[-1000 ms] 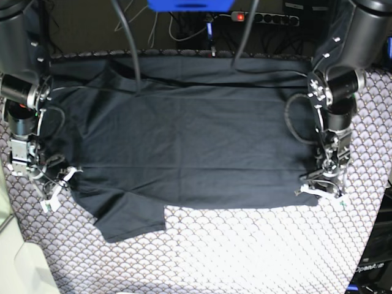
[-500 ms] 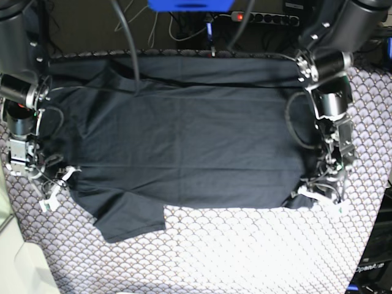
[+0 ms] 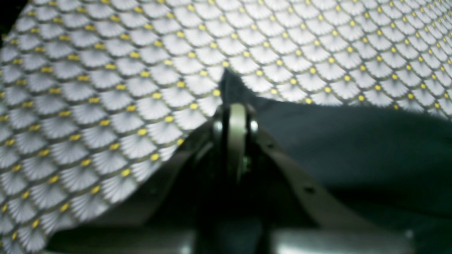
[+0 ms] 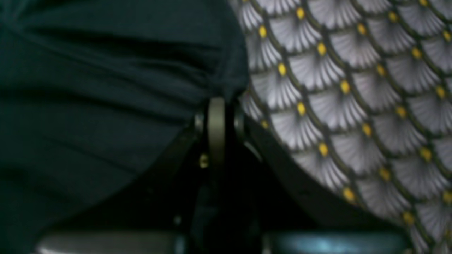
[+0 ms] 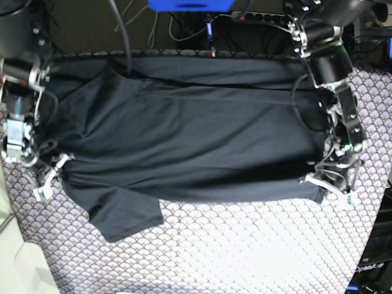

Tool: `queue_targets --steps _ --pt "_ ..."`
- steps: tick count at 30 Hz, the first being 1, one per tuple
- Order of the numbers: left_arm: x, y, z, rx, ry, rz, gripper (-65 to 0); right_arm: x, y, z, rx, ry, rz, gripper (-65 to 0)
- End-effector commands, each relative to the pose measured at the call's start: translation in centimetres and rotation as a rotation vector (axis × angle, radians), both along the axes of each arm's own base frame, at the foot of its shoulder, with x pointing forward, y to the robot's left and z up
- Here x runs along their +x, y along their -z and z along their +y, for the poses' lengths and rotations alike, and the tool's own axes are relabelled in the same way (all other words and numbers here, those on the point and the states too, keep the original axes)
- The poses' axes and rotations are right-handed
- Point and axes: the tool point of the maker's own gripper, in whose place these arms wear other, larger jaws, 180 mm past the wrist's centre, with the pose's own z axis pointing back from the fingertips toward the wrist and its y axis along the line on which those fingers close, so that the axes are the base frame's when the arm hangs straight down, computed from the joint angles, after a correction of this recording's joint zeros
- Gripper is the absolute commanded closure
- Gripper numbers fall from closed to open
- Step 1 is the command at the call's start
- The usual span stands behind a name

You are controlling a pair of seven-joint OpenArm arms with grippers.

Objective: Fold the T-shirt properly
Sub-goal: 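Lift the hem and fold it over toward the collar with both grippers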

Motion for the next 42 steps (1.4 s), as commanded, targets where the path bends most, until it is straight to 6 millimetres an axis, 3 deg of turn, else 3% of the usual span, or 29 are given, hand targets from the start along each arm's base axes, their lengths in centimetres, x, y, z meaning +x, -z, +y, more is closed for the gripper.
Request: queue_targets --steps 1,4,12,15,22,30,36,42 --pt "1.0 -2.7 0.5 0.028 0.001 -0.079 0.0 -0.4 -0.9 -1.9 -0.084 -0.003 0.010 0.0" --pt "0.4 -2.8 0.5 0.037 0.007 -0.061 0.0 -1.9 -1.9 -1.9 -0.182 -0.047 -0.002 0.0" --pt "-1.2 -4.3 0.2 0.079 0.017 -0.082 0.0 -4.6 -5.5 2.9 -0.317 -0.171 -0.109 0.0" --pt "-2.3 -3.9 -0.3 0.080 0.024 -0.059 0.0 -5.4 -7.3 4.8 -0.350 -0.200 -0.156 0.0" --pt "-4.8 -4.0 -0.6 0.100 0.033 -0.056 0.0 -7.2 -10.9 6.2 -0.451 -0.227 -0.201 0.0" --pt "-7.3 -4.7 2.8 0.059 -0.038 -0.082 0.0 -10.6 -11.2 8.1 -0.463 -0.274 -0.205 0.0" --pt "-8.2 -4.1 3.3 0.065 -0.034 -0.058 0.0 -12.7 -11.0 7.5 -0.463 -0.246 -0.186 0.0" --pt "-8.8 -5.1 2.9 0.091 -0.021 -0.078 0.0 -14.6 -10.1 6.6 -0.461 -0.235 -0.154 0.0"
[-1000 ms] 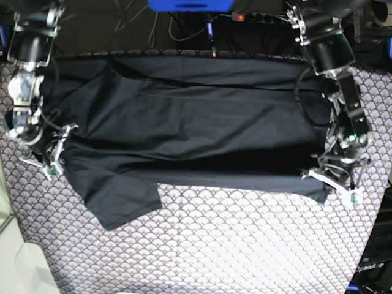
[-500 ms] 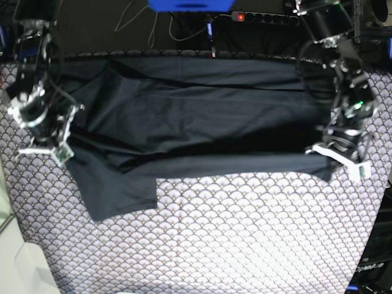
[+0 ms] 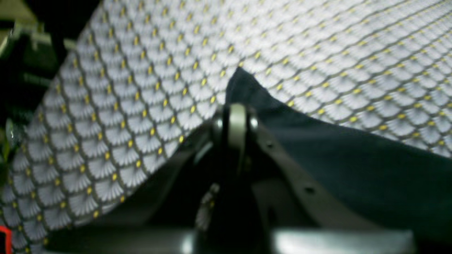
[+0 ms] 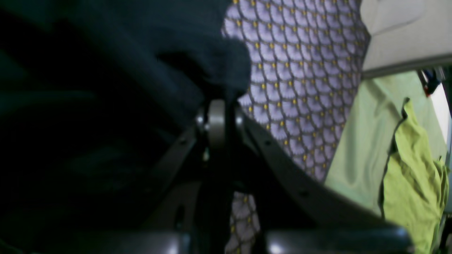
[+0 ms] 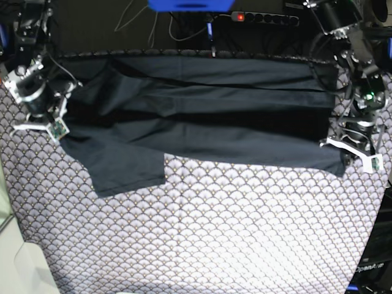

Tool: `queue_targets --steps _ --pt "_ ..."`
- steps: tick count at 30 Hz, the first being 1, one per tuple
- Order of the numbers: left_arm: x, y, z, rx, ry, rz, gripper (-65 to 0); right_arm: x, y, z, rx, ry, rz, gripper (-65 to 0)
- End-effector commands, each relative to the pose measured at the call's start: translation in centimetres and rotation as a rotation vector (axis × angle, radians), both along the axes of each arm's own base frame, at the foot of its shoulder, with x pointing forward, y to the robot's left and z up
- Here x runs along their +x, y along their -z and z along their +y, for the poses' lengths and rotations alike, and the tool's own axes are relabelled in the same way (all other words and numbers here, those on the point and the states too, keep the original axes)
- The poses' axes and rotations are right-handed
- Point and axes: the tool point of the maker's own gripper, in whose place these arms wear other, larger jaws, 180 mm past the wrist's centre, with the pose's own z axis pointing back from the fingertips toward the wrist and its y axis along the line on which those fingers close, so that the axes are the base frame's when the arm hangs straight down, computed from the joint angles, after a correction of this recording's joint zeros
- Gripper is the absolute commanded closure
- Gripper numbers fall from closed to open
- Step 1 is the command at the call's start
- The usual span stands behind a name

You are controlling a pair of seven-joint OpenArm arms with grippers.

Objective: Fold the T-shirt properly
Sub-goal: 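Lift the hem and fold it over toward the collar with both grippers, then lower the folded hem onto the shirt and open both grippers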

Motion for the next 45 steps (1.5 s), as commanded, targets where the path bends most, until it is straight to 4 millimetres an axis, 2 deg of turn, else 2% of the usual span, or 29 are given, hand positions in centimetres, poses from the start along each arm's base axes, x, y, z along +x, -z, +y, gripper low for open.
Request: queue_targets --steps 1,5,8,12,16,21,29,36,39,45 --pt "0.2 -1.7 0.4 0.032 0.002 -0.048 0.0 -0.2 -0.9 -0.4 -0.004 -0.005 -0.033 0.0" --pt "-0.3 -1.8 0.1 0.036 0.010 -0.009 0.0 -1.7 -0.3 0.1 0.028 -0.033 -0.033 0.0" --pt "-0.6 -2.0 0.0 0.040 0.014 0.010 0.0 -2.7 0.1 -0.4 0.024 -0.022 -0.014 0.0" --pt "-1.0 -1.7 0.0 0.044 0.015 0.026 0.0 -3.1 0.3 -0.6 0.021 -0.021 -0.006 0.0" --pt "-1.0 -1.8 0.2 0.051 0.016 0.029 0.0 -2.8 -0.7 -1.6 0.025 -0.006 -0.055 0.0" --pt "-1.3 -1.0 -0.2 0.071 0.084 0.103 0.0 -2.8 -0.9 -2.6 0.018 0.017 -0.063 0.0" --pt "-1.9 0.2 -0.6 0.085 0.127 0.162 0.0 -3.8 0.1 -2.4 0.027 0.014 -0.031 0.0" --pt "-2.8 3.2 0.1 0.044 0.110 0.241 0.0 -4.3 1.7 -2.9 0.055 0.032 0.000 0.0" --pt "-2.9 3.5 0.2 0.041 0.108 0.249 0.0 -4.6 2.4 -3.3 0.058 0.044 0.020 0.0" --pt "-2.9 3.5 0.1 0.040 0.111 0.251 0.0 -4.8 2.6 -3.5 0.052 0.049 0.030 0.0"
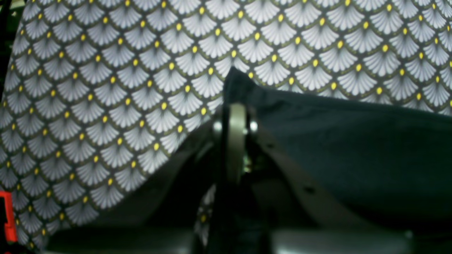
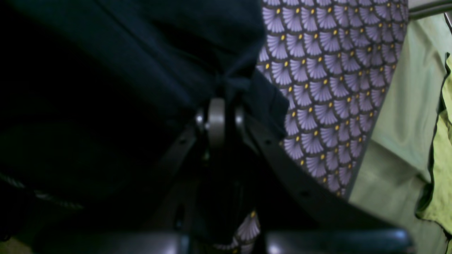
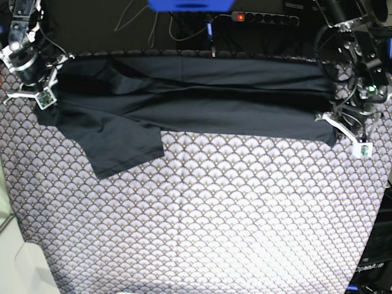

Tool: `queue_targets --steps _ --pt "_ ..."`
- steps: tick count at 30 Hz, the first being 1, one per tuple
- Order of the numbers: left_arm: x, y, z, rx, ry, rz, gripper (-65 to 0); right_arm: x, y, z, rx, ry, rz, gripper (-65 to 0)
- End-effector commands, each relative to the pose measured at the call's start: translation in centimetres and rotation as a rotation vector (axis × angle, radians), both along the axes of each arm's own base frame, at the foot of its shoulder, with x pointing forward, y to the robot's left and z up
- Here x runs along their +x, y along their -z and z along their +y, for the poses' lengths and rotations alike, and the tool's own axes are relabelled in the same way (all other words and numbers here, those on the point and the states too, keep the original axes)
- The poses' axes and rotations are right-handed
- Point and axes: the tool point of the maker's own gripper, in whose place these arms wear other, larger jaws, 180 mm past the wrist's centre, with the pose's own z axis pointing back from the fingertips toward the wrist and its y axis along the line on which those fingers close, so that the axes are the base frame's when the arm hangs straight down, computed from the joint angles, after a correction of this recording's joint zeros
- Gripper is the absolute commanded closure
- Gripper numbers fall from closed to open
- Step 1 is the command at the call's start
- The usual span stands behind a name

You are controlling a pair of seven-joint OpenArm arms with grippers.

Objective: Fold the T-shirt properly
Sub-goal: 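Lower the folded hem onto the shirt and open both grippers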

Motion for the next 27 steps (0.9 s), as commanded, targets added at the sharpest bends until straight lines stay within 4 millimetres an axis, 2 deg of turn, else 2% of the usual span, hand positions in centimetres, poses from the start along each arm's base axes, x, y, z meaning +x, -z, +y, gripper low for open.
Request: queue_targets --steps 1,3,7,11,14,17,25,27 --pt "0.9 -1.5 0.6 0.023 0.004 -0.047 0.0 0.5 -1.1 -0.5 -0.018 -0.004 -0.033 0.0" --pt "0.9 -1.5 0.6 0.023 0.004 -0.047 0.0 0.6 -1.1 -0.7 -0.021 0.000 -0.033 -0.1" --pt "0.7 -1.3 0.6 0.023 0.004 -0.039 0.0 0.5 -1.8 -2.2 -0.037 0.039 -0.049 -0.6" --pt "-0.3 -0.5 0.3 0.023 0.013 -0.013 -0.9 0.3 -2.0 -2.9 -0.046 0.058 -0.054 -6.0" --pt "-0.3 -0.6 0.5 0.024 0.008 -0.014 -10.9 0.1 -1.8 -2.9 -0.044 0.059 -0.046 -11.7" --pt "-0.8 -0.3 0.3 0.024 0.014 -0.003 -16.8 -0.1 -1.3 -2.9 -0.036 0.063 -0.032 -14.8" --pt "-1.2 0.0 -0.5 0.033 0.092 0.010 -17.1 -0.9 -0.2 -3.4 -0.047 0.090 0.021 -17.9" --pt "-1.4 0.0 -0.1 0.031 0.083 0.009 -17.2 -0.9 -0.2 -3.4 -0.047 0.091 0.021 -19.4"
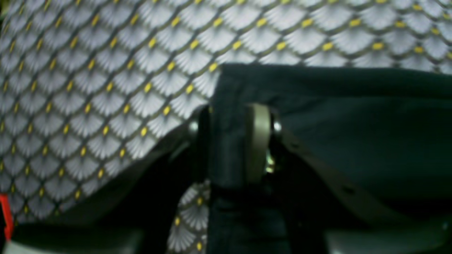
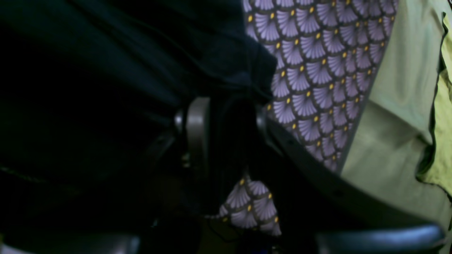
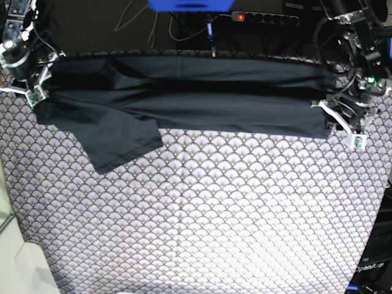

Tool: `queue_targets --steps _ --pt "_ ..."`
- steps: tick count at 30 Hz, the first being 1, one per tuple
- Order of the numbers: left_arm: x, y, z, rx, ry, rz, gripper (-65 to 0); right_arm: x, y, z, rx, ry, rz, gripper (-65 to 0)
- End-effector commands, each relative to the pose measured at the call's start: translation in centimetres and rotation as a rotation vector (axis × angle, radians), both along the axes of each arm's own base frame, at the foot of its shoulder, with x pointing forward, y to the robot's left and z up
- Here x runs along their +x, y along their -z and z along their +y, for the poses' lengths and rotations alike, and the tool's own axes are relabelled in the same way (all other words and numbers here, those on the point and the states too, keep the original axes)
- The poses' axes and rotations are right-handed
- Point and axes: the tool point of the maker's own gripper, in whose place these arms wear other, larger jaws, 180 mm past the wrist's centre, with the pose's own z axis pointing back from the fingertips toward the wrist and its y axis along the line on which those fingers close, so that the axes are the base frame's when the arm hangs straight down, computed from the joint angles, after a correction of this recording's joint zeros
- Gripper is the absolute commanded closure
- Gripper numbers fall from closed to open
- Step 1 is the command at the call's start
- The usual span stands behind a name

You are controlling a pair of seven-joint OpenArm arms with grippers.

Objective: Fold the T-shirt properly
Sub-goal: 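Lower the folded hem onto the shirt and open both grippers, then move the right gripper down to the protruding navy sleeve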

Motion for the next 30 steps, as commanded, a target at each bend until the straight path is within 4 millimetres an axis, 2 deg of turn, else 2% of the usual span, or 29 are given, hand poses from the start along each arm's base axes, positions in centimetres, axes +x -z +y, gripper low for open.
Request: queue_targets --steps 1,4,7,9,11,14,17,19,22,25,30 --pt "0.4 -1.1 1.1 0.017 -0.020 -0.039 -17.2 0.5 -1.0 -0.4 -0.017 -0.007 -0.030 -20.2" --pt "0.1 -1.4 2.1 0.022 -0.051 -0.046 -17.4 0.5 -1.1 -0.5 -0.020 -0.004 -0.032 -26.0" --pt "0.0 -1.6 2.6 0.021 -0.068 -0.054 -22.7 0.5 -1.1 -0.6 -0.022 -0.002 -0.033 -35.1" --pt "-0.1 -1.9 2.9 0.023 -0.077 -0.060 -25.4 0.5 -1.1 -0.6 -0.022 -0.002 -0.031 -39.3" --pt "-0.1 -2.0 2.9 0.025 -0.066 -0.064 -25.5 0.5 -1.1 -0.6 -0.022 -0.002 -0.033 -41.6" --pt "-0.1 -1.9 2.3 0.035 -0.009 -0.057 -24.5 0.9 -1.4 -0.8 -0.024 0.000 -0.043 -41.9" --pt "-0.1 -1.9 2.1 0.036 0.008 -0.056 -24.5 1.0 -2.1 -1.9 -0.043 0.023 -0.060 -41.9" --pt "-0.1 -1.9 2.1 0.036 0.008 -0.056 -24.6 2.2 -3.3 -2.7 -0.057 0.044 -0.105 -42.1" --pt "-0.7 -2.3 3.6 0.039 -0.044 -0.066 -24.7 4.3 -5.7 -4.4 -0.101 0.056 -0.171 -42.2" --pt "-1.4 -2.2 4.5 0.033 -0.089 -0.070 -24.7 5.7 -7.1 -5.8 -0.155 0.066 -0.171 -42.3" --pt "-1.6 -2.2 5.0 0.033 -0.105 -0.069 -24.7 7.5 -8.0 -6.0 -0.206 0.052 -0.145 -42.3"
